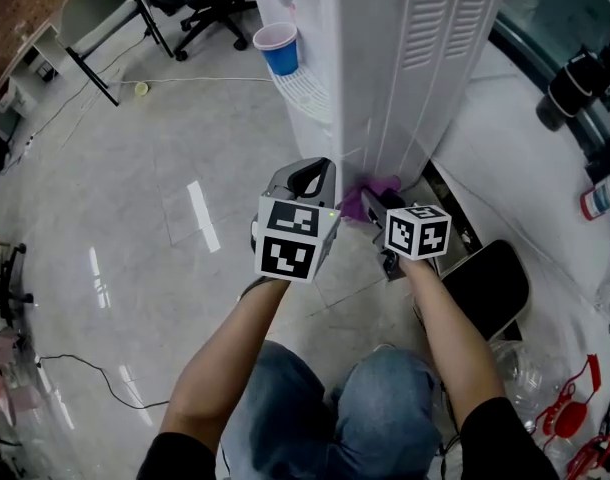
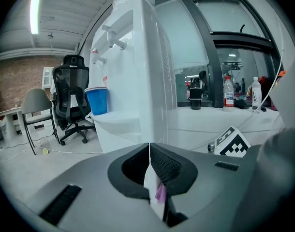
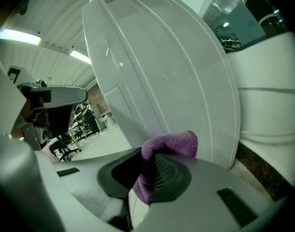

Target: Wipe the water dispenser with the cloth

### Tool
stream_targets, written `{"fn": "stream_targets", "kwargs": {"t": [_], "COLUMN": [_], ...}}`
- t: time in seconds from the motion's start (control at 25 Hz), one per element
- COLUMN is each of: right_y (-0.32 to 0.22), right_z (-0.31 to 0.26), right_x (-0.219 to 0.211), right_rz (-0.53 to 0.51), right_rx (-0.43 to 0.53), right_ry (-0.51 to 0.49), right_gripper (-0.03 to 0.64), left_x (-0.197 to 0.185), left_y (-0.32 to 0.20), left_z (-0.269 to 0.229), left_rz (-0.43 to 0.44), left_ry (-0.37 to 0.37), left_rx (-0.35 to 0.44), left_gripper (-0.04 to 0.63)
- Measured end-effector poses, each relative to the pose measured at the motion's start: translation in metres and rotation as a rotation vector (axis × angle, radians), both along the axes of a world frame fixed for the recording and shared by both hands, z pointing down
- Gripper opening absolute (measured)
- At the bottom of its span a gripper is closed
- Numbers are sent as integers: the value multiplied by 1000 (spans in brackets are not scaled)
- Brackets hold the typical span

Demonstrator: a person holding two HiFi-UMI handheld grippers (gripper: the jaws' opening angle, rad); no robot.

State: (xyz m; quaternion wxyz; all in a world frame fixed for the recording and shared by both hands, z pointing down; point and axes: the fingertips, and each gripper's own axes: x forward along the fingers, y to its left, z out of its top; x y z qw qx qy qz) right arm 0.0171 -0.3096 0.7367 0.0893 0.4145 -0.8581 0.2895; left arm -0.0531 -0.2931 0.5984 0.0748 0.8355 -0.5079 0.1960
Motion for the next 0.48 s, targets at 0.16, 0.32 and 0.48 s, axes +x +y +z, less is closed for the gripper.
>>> {"fn": "stream_targets", "kwargs": {"t": [0.16,0.32,0.48], "right_y": [4,5,5], "right_z": [-59,-140,-234], "right_x": [11,16,13], "right_rz": [8,8,-5], "right_rx": [10,29,64], "right_ry": [34,49,51], "right_gripper": [41,41,41], "left_x": [3,6,6], "left_y": [1,2,2], "left_z": [-36,-98,-167], "left_rz": [-10,-6,-9], "left_ry": [27,33,42], "left_rx": [-45,-63,-82], "left_gripper": [28,28,28]}}
